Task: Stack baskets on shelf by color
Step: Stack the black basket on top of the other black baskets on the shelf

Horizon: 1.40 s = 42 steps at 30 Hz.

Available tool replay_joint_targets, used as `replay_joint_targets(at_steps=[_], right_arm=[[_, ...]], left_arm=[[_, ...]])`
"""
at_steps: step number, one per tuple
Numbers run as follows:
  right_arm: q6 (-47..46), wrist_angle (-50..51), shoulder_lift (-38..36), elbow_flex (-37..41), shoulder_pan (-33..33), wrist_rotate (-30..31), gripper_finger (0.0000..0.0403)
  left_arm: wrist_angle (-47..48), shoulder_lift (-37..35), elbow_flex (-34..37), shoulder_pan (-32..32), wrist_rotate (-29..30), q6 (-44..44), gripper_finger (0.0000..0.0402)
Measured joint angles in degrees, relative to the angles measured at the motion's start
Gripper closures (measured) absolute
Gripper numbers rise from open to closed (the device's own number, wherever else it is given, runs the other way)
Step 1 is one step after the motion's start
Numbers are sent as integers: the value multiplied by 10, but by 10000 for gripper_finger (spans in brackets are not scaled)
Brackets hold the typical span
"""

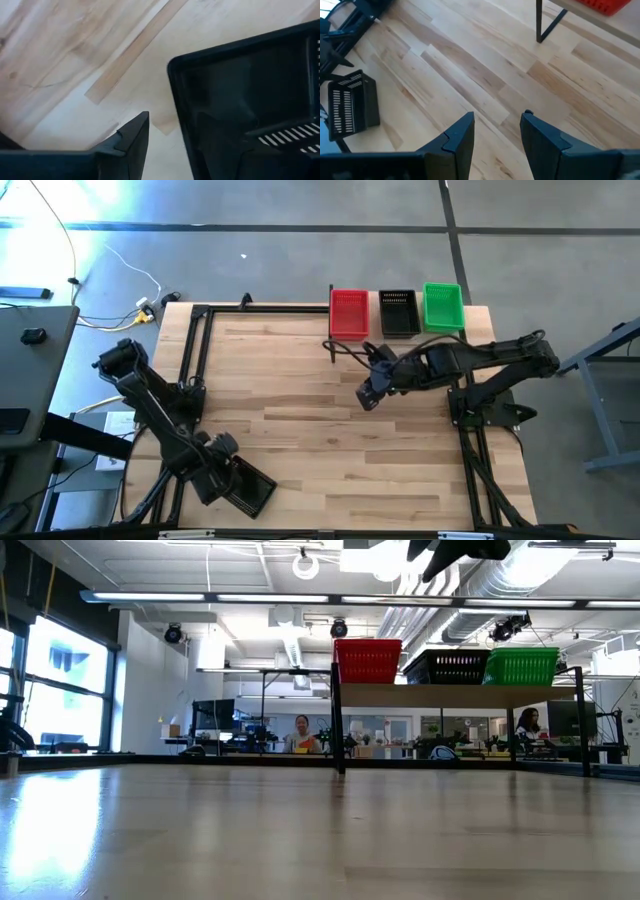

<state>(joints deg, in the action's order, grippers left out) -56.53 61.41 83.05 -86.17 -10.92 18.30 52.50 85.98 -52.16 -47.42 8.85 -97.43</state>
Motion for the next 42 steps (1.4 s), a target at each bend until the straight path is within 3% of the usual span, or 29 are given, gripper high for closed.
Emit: replay_joint_targets(at_steps=[9,21,34,42], right_arm=[[-5,0,0,0,-12,7,259],[-22,-1,0,0,-40,6,259],[20,-16,8,0,-57,-1,259],[178,-56,8,0,-57,-34,259]], left_arm=[[-36,36,0,2,-22,25,258],[-61,34,0,31,-18,64,393],[-62,28,-51,120,-33,207,394],[-61,28,-101,228,-42,320,397]])
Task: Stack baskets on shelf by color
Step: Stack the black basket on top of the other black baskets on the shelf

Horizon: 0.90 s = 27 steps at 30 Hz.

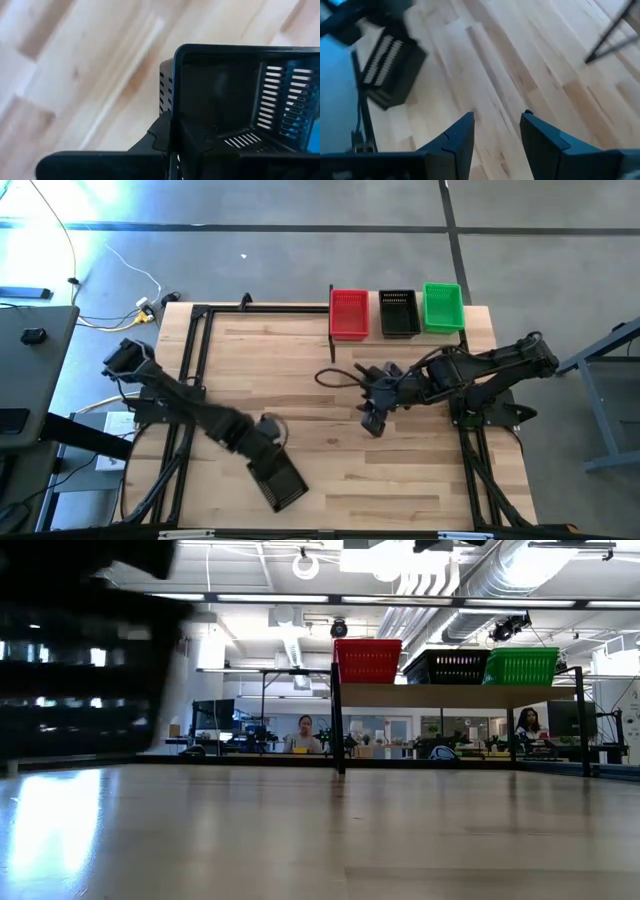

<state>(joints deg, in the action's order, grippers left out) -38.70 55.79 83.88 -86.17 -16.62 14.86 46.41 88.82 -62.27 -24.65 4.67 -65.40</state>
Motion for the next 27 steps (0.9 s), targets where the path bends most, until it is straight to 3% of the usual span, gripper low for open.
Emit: replay_joint_targets(at_steps=[7,17,27], right_arm=[[184,-42,0,0,0,-53,259],[415,-84,0,0,1,-96,259],[606,-124,18,0,11,-102,259]], left_arm=[[0,0,-26,113,-29,82,397],[0,0,-29,259,-79,117,398],[-13,0,-37,333,-107,129,398]])
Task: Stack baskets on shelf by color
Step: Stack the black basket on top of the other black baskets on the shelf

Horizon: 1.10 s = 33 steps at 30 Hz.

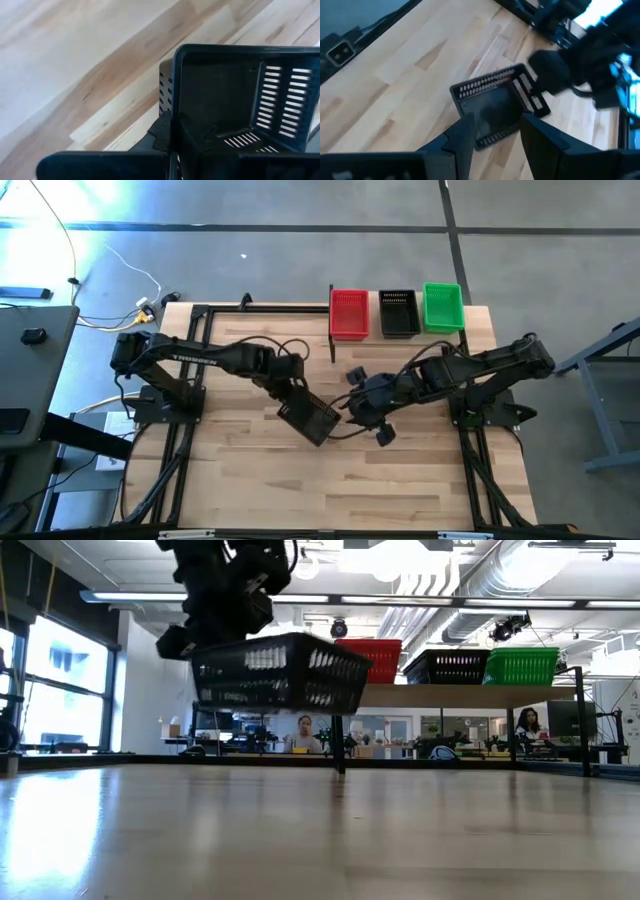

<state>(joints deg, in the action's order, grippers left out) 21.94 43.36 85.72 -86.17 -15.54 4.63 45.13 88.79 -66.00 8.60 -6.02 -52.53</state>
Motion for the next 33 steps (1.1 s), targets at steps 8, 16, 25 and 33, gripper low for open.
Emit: replay_joint_targets(at_steps=[8,16,25,33], right_arm=[[75,12,9,0,46,-102,259],[107,28,17,0,77,-154,259],[130,77,44,0,90,-163,259],[130,105,79,0,89,-110,259]], left_arm=[[0,0,-59,38,-1,17,398],[0,0,-113,57,0,17,398],[4,0,-133,61,-11,17,398],[7,0,-133,59,-26,11,398]])
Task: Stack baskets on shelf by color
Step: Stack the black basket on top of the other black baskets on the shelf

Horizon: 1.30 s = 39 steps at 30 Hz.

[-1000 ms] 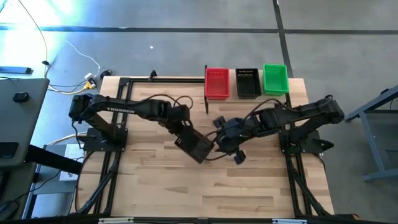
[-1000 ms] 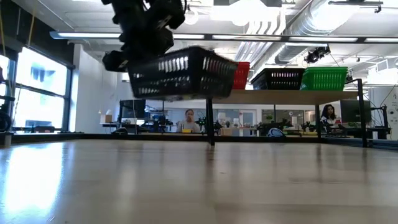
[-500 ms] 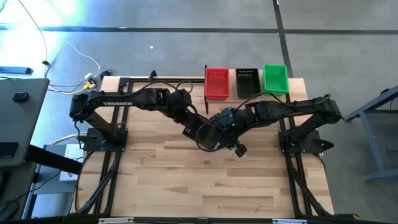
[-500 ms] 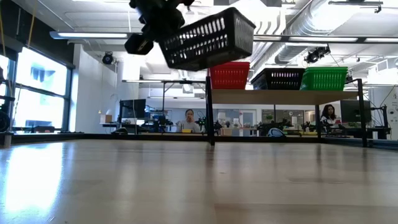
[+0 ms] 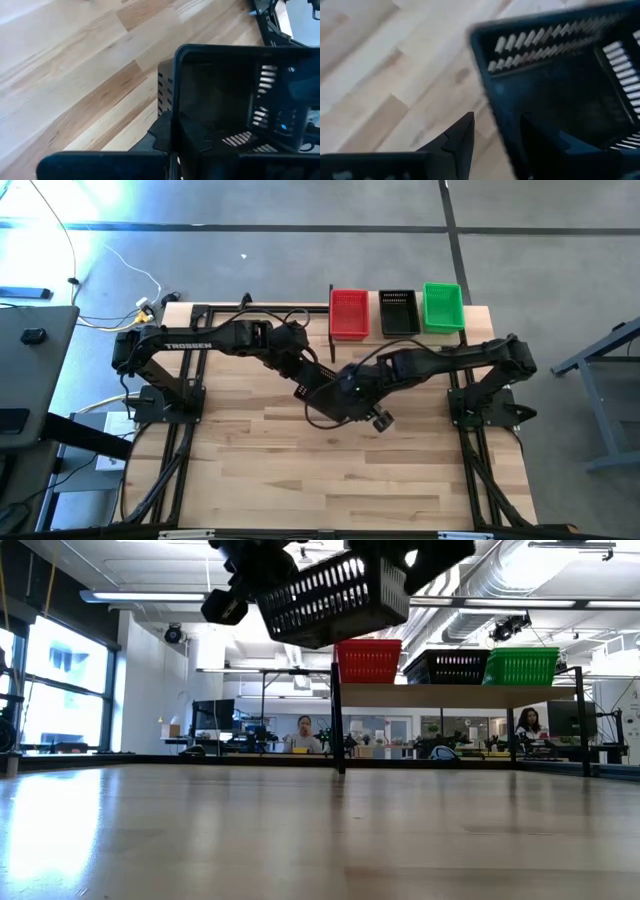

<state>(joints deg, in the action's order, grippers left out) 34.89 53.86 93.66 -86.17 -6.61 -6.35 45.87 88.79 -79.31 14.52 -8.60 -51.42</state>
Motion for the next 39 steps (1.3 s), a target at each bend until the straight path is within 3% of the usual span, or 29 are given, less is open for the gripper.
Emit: replay_joint_targets(at_steps=[4,12,18,28,34,39], right_arm=[[-2,3,13,0,0,29,275],[0,5,14,0,0,23,393],[-16,-3,14,0,0,17,397],[-80,4,14,0,0,16,403],[-114,17,14,0,0,12,403],[-168,17,14,0,0,-1,403]], left_arm=[[4,0,0,-2,0,-4,398],[6,0,0,-2,2,4,398],[6,0,0,-2,32,2,382],[8,0,0,-3,51,11,312],[7,0,0,2,77,42,269],[7,0,0,17,81,81,258]])
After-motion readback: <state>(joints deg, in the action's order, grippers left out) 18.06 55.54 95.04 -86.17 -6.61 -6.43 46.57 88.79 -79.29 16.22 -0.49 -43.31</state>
